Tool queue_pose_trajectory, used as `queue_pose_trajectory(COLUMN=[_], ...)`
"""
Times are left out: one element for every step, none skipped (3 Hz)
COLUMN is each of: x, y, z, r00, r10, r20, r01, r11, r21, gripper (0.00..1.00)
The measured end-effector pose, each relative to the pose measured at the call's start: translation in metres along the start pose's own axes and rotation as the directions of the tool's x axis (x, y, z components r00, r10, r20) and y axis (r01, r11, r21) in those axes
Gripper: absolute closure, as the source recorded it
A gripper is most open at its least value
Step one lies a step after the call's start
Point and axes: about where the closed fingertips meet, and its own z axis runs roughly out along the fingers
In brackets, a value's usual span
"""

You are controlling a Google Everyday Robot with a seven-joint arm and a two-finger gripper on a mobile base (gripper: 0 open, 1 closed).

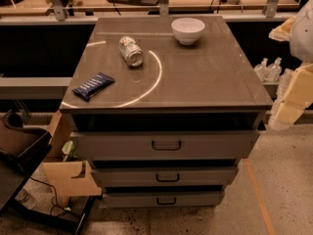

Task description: Place 7up can upright

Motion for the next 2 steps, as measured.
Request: queue_pose_trajectory(x=[0.0, -0.007], y=[0.0, -0.018], z=[0.0, -0.004], r00=[1.0, 0.999], r10=[0.0, 0.03], r20=[0.0, 0.024], r01=[0.0, -0.031], r11=[1.0, 0.9989], r21=[0.0, 0.036], gripper=[0.0, 0.0])
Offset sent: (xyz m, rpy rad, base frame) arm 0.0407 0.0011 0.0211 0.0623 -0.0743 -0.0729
